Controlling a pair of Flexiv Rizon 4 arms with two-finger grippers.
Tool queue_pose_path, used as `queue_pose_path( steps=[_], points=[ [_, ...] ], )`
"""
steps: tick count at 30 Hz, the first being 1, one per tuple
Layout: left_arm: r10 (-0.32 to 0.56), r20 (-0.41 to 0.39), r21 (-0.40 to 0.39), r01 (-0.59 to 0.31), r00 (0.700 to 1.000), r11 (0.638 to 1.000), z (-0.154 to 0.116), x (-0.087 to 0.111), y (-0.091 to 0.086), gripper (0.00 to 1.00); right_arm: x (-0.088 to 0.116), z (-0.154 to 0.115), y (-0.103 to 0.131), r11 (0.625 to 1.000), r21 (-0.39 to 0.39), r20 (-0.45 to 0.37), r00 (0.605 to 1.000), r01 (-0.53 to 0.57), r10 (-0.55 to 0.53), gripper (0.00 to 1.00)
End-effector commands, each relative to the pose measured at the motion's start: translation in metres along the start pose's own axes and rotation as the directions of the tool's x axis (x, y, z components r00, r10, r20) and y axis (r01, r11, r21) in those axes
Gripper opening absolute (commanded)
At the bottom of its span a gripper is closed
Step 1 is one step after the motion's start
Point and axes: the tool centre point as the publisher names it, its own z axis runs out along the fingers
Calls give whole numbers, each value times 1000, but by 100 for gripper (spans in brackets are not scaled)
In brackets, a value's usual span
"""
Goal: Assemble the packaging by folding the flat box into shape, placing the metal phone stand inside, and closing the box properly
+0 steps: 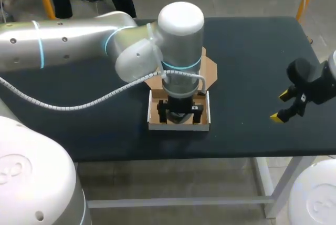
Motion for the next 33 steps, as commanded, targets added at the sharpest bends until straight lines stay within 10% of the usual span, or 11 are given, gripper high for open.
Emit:
queue_pose_path(
  steps=[1, 33],
  points=[
    [-1, 14, 8, 0, 1000, 1000, 0, 3, 8, 100, 0, -2, 0, 1000, -2, -3, 1000, 1, -1, 100],
    [-54, 26, 4, 54, 998, 999, -7, 10, 36, 100, 0, -2, 0, 1000, -2, -3, 1000, 1, -1, 100]
  ],
)
